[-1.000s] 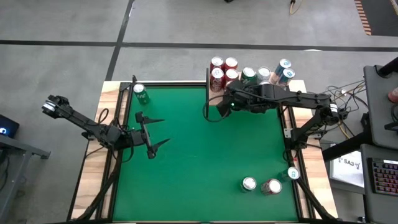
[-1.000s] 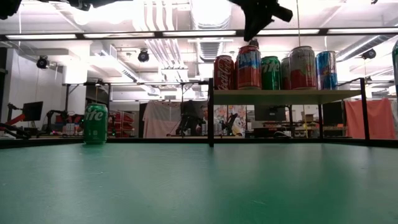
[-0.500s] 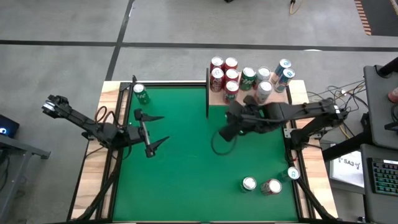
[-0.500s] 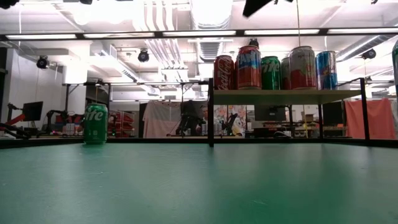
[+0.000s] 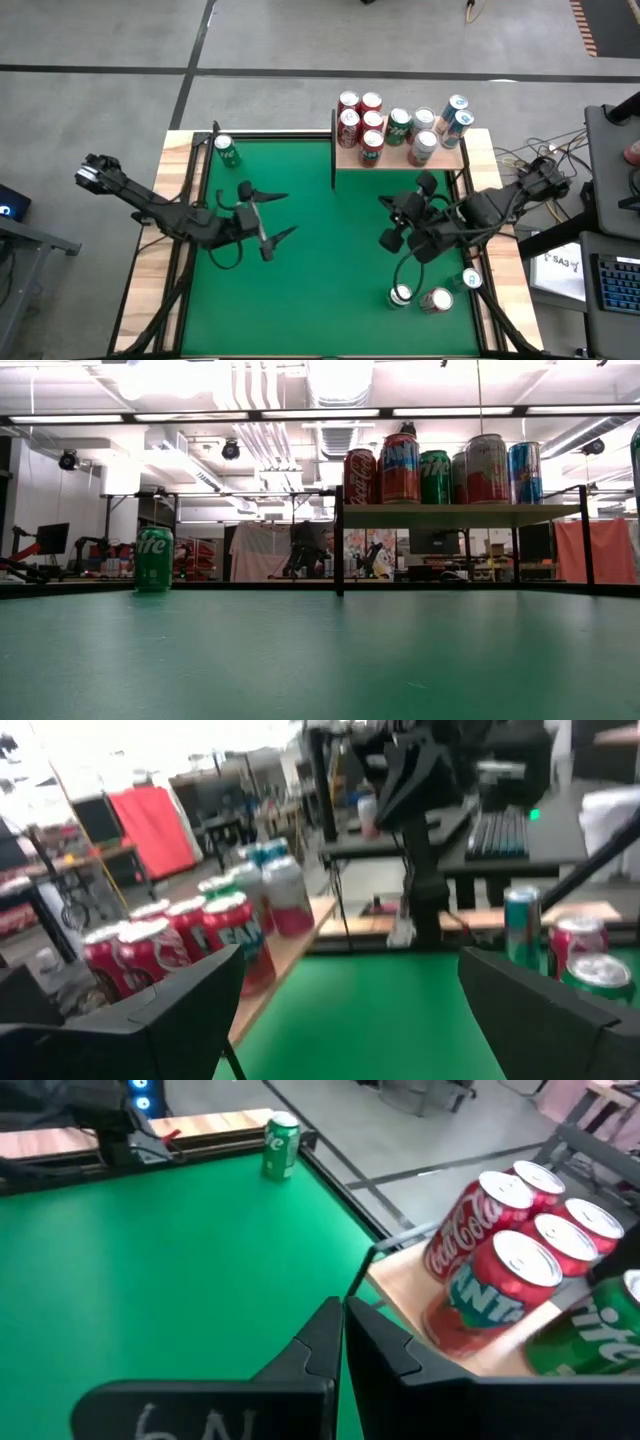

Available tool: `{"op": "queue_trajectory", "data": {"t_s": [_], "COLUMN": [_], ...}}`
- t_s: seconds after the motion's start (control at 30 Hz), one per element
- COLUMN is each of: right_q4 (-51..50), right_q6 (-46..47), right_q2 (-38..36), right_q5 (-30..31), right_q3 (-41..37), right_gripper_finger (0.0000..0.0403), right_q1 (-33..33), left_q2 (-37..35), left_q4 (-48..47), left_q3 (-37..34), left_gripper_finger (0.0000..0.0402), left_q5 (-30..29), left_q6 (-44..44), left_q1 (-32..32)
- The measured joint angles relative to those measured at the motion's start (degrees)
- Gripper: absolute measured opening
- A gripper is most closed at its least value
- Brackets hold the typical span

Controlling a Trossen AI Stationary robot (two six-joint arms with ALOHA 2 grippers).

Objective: Place canned beverage on shelf
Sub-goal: Put the red soda can on the shelf aligned with the other red soda cans

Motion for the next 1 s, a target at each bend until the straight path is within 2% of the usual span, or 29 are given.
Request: {"op": "queue_trajectory", "data": {"t_s": [0.23, 0.5, 0.67, 0.83, 1.0], "right_q4": [0.2, 3.3, 12.2, 26.8, 33.3], "right_q6": [4.5, 8.3, 4.5, -4.5, -8.3], "right_q2": [-2.2, -8.6, -13.4, -16.6, -19.2], "right_q5": [1.3, 1.4, 1.7, 1.3, 0.9], "right_q3": [-7.8, -16.3, -21.6, -28.2, -32.5], "right_gripper_finger": [0.0009, 0.0009, 0.0009, 0.0009, 0.0009], "right_q1": [0.9, 0.9, 0.9, 0.9, 0.9], "left_q2": [7.5, 13.3, 16.2, 20.7, 25.3], "left_q4": [-8.3, -9.9, -5.2, 2.8, 7.0], "left_q3": [7.6, 12.4, 13.4, 13.4, 13.5], "left_gripper_finger": [0.0351, 0.0351, 0.0351, 0.0348, 0.0300], "left_q5": [0.0, 0.0, 1.0, 8.0, 12.4], "left_q6": [-2.8, -1.1, 1.3, 3.0, 3.7], "left_q1": [0.1, 4.2, 10.3, 17.4, 23.1]}}
